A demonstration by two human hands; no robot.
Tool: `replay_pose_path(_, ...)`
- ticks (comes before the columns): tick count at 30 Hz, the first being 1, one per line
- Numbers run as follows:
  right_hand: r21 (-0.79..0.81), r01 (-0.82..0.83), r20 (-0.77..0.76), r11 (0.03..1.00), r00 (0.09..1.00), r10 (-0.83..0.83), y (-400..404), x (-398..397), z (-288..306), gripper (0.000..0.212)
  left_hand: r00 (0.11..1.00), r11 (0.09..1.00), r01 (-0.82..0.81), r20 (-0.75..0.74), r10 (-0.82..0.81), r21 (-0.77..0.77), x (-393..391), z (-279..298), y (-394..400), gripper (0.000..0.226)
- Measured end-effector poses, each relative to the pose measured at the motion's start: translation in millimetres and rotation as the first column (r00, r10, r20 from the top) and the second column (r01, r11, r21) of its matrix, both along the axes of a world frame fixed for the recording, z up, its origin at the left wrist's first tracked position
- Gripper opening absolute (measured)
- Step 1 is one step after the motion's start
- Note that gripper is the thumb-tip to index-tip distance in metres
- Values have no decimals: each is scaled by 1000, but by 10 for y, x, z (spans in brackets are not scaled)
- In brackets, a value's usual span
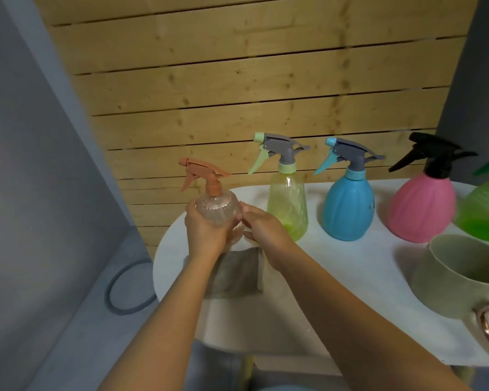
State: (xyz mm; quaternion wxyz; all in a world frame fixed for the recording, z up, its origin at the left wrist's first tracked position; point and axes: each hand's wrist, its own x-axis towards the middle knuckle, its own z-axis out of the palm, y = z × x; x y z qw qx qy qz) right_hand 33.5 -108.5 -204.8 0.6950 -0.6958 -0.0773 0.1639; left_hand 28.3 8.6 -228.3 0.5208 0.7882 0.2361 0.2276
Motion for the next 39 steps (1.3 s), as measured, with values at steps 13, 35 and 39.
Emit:
replay_pose_path(13, -237, 490, 375, 839, 843, -387, -634, 36, -1, 44, 954, 950, 293, 27, -297, 107, -66, 311, -812, 43)
replay_pose_path(35, -361, -389, -34, 847, 914, 405, -1881, -1551, 564, 66, 871, 871, 480, 174, -459, -106, -2049, 801, -920, 67)
replay_pose_path(39, -197, -626, -225, 755, 778, 586, -2165, -1848, 296, 74, 783, 785, 619, 90, -615, -28, -2410, 695, -857, 40)
